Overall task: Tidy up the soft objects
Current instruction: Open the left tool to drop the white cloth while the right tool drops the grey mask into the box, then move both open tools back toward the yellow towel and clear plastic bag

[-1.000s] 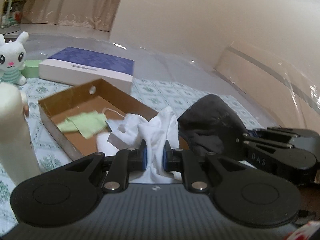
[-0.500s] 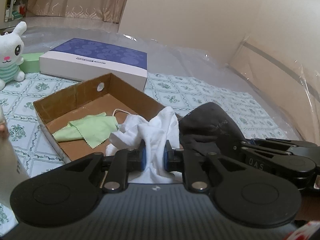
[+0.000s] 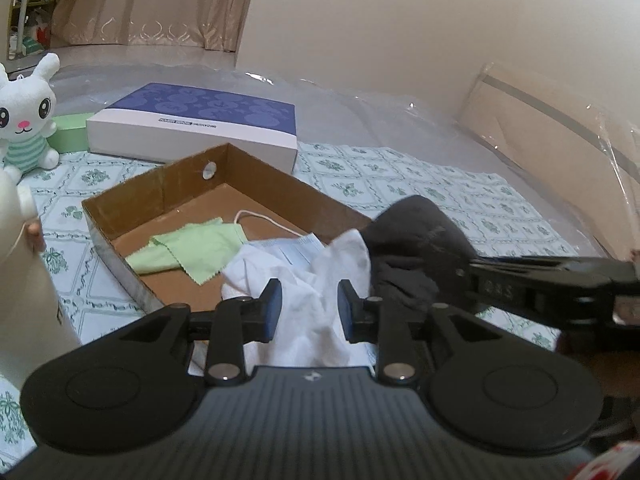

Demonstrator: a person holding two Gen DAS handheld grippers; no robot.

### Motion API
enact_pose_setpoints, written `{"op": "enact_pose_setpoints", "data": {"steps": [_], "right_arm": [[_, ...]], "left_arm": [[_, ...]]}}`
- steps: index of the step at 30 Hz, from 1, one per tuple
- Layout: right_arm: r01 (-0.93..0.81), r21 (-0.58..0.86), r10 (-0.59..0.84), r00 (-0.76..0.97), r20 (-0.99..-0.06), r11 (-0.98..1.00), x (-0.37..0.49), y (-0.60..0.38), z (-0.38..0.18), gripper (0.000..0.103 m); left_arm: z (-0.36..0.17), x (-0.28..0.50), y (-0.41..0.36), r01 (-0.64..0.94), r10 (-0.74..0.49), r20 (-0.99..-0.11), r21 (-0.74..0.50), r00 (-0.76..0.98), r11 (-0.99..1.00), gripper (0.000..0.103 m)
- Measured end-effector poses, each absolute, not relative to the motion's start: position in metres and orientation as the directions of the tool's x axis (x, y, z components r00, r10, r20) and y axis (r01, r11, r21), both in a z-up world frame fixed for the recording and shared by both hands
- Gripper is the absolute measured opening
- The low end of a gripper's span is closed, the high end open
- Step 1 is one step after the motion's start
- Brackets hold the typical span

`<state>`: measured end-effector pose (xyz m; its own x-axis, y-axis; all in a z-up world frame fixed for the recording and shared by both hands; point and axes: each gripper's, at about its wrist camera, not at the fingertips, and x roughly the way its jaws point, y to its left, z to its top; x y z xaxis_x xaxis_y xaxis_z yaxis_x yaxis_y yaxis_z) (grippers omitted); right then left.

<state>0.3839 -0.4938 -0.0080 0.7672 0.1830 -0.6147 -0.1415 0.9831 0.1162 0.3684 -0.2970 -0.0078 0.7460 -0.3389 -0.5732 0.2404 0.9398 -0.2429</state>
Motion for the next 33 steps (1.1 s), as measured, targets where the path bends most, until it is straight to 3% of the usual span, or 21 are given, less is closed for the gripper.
{"op": "enact_pose_setpoints", "data": {"steps": [2, 3, 4, 6, 17, 33], "right_arm": [[-0.151, 0.128, 0.198, 0.758, -0.622, 0.98, 0.386, -0.493, -0.009, 0.008], [-0.151, 0.133, 0.201, 0.76, -0.618, 0.98, 0.385, -0.494, -0.009, 0.017], [-0.147, 0.139, 0.201, 0.765, -0.612, 0.979, 0.384, -0.495, -0.008, 0.037], [-0.137, 0.164, 0.208, 0.777, -0.594, 0.977, 0.381, -0.499, -0.006, 0.064], [-0.092, 0.145, 0.16, 0.798, -0.581, 0.985, 0.348, -0.503, 0.011, 0.065], [-0.053, 0.109, 0.109, 0.781, -0.615, 0.993, 0.2, -0.468, 0.006, 0.065]], "left_arm": [[-0.007, 0.363, -0.298, 0.25, -0.345, -0.573, -0.241, 0.743, 0.938, 0.026], [-0.007, 0.361, -0.298, 0.253, -0.346, -0.575, -0.238, 0.741, 0.938, 0.026], [-0.007, 0.358, -0.298, 0.255, -0.346, -0.576, -0.236, 0.74, 0.938, 0.026], [-0.008, 0.354, -0.296, 0.256, -0.348, -0.577, -0.238, 0.739, 0.937, 0.026], [-0.001, 0.317, -0.284, 0.302, -0.377, -0.56, -0.226, 0.738, 0.926, 0.026], [-0.001, 0.187, -0.252, 0.415, -0.463, -0.553, -0.22, 0.692, 0.883, 0.026]]}}
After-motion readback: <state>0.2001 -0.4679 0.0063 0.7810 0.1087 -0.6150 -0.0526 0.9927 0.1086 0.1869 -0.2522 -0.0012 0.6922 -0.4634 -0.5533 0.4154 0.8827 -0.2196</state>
